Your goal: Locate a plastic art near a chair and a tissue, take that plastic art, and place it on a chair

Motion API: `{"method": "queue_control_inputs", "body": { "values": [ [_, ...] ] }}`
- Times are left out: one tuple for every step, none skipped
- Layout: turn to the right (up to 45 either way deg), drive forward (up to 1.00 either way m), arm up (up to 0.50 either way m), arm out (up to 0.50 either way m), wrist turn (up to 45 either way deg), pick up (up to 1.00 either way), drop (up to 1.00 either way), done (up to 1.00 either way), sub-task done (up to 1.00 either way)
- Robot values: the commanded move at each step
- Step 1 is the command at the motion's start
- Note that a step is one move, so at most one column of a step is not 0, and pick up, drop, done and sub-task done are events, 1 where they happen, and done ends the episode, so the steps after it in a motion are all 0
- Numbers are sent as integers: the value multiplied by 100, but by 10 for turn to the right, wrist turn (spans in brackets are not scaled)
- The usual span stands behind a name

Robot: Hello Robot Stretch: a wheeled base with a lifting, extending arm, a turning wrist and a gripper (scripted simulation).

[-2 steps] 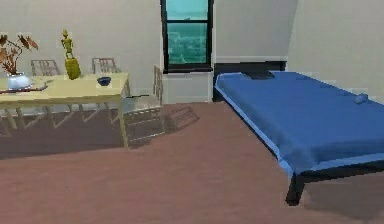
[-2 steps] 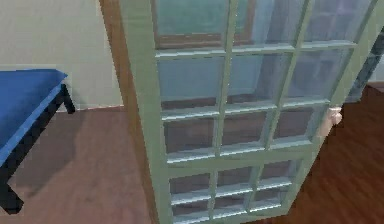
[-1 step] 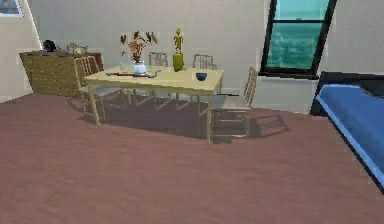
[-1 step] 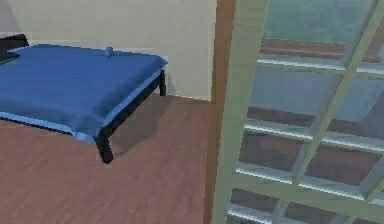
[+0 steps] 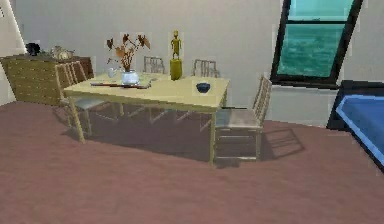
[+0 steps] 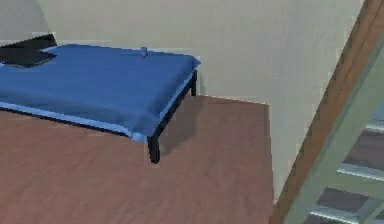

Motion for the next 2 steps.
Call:
{"method": "queue_control_inputs", "body": {
  "values": [
    [-330, 0, 0, 0, 0, 0, 0, 0, 0],
    [0, 100, 0, 0, 0, 0, 0, 0, 0]
  ]
}}
